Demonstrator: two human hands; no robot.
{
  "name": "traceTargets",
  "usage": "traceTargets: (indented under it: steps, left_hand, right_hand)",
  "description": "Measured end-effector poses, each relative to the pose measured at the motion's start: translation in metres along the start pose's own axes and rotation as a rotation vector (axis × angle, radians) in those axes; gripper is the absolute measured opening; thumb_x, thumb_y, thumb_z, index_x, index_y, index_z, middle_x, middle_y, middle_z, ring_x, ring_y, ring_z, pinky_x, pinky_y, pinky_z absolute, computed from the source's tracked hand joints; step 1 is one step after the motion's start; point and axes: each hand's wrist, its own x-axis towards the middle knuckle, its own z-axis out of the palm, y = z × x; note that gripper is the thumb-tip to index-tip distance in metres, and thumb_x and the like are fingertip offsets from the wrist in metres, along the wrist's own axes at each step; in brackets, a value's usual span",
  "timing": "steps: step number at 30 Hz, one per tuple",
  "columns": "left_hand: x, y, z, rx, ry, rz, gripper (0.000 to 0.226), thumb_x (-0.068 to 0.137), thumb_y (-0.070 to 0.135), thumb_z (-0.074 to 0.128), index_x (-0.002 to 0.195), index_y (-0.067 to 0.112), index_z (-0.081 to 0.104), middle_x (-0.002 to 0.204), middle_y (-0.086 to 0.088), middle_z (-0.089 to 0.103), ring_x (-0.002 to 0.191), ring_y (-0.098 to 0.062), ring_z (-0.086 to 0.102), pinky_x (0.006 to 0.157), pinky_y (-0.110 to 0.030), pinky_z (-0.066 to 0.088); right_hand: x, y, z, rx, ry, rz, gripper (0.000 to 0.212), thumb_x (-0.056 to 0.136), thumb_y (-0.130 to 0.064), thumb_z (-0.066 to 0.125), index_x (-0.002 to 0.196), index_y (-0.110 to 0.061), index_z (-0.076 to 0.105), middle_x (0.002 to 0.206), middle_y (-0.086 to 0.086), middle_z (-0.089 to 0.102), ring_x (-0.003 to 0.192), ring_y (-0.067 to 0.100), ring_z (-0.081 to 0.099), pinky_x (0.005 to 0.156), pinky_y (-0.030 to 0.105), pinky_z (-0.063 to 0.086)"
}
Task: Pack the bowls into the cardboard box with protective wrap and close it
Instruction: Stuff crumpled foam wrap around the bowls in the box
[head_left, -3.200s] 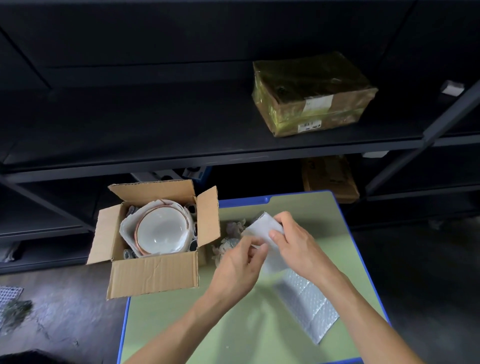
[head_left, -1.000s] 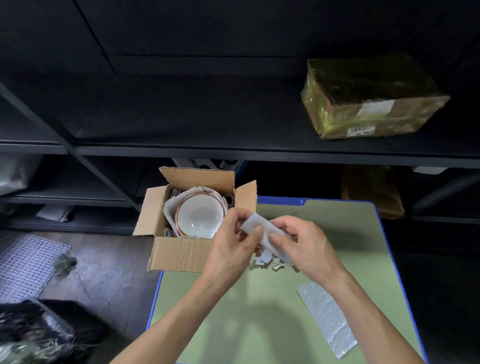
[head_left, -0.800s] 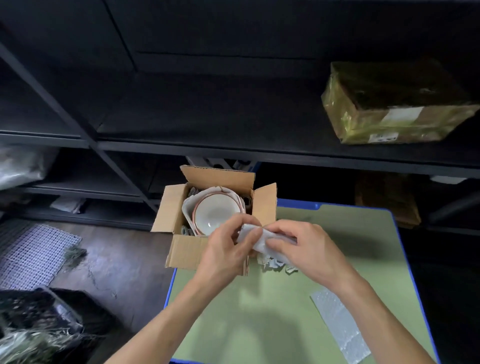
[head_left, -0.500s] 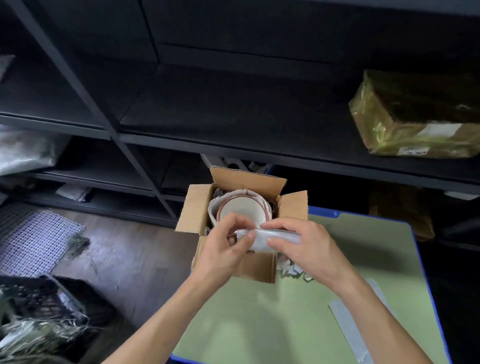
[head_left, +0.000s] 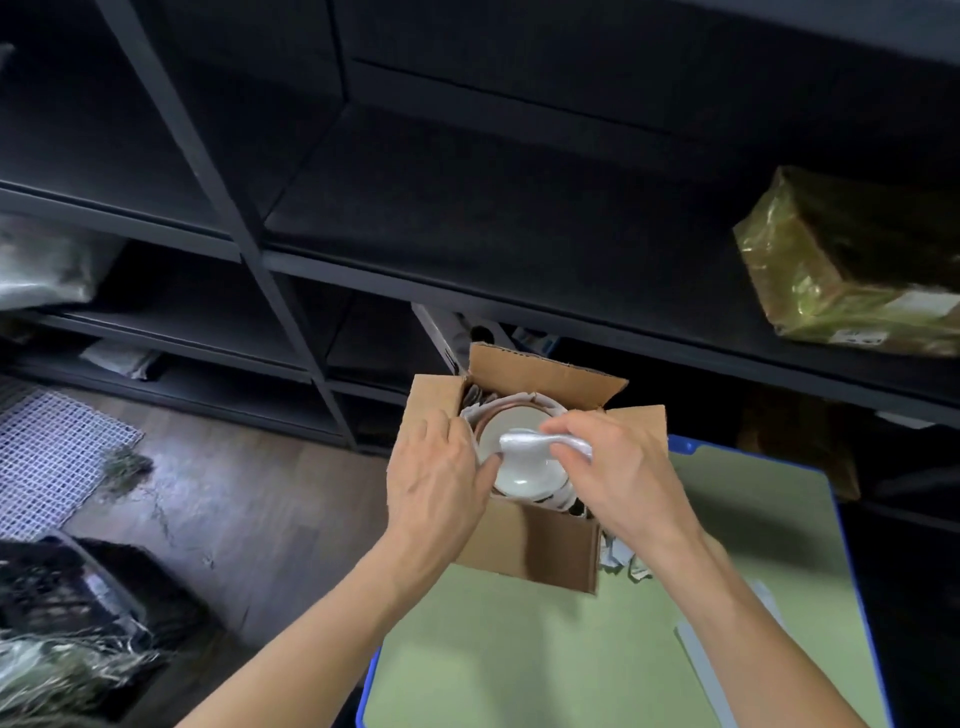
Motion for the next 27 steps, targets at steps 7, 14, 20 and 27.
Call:
traceTargets:
  steps: [7, 14, 20, 27]
  left_hand:
    - [0.014, 0.010, -0.002, 0.119, -0.138, -0.064, 0.044, 0.098, 0.059, 0.038, 0.096, 0.017, 0.054, 0.090, 0.000, 0.053, 0.077, -0.019, 0.056, 0.064, -0.031, 0.042]
    - [0.020, 0.011, -0.012, 0.127, -0.244, -0.090, 0.008, 0.093, 0.015, 0.051, 0.090, 0.017, 0.058, 0.101, 0.001, 0.058, 0.074, -0.023, 0.057, 0.055, -0.033, 0.037]
    - [-0.006, 0.005, -0.004, -0.075, -0.056, -0.130, 0.014, 0.074, 0.009, 0.069, 0.063, 0.015, 0.062, 0.068, 0.000, 0.040, 0.052, -0.021, 0.027, 0.047, -0.028, 0.017]
    - [-0.009, 0.005, -0.012, -0.010, -0.128, -0.166, 0.017, 0.079, 0.023, 0.077, 0.067, 0.016, 0.067, 0.065, -0.001, 0.050, 0.049, -0.023, 0.039, 0.048, -0.029, 0.020]
  right_hand:
    - [0.001, 0.005, 0.008, -0.065, -0.019, -0.017, 0.028, 0.096, -0.025, 0.056, 0.120, -0.035, 0.067, 0.124, -0.018, 0.066, 0.114, 0.011, 0.059, 0.095, 0.036, 0.049]
    - [0.006, 0.009, 0.004, -0.047, 0.007, -0.076, 0.028, 0.097, -0.022, 0.056, 0.121, -0.032, 0.067, 0.121, -0.019, 0.066, 0.112, 0.009, 0.059, 0.093, 0.033, 0.048]
    - [0.029, -0.005, 0.004, -0.139, 0.072, -0.377, 0.038, 0.089, 0.002, 0.058, 0.115, -0.021, 0.072, 0.114, -0.011, 0.069, 0.110, 0.014, 0.056, 0.084, 0.036, 0.053]
    - [0.073, -0.023, 0.027, -0.260, -0.092, -0.692, 0.038, 0.079, 0.008, 0.064, 0.103, -0.020, 0.075, 0.103, -0.011, 0.071, 0.102, 0.017, 0.058, 0.072, 0.038, 0.057]
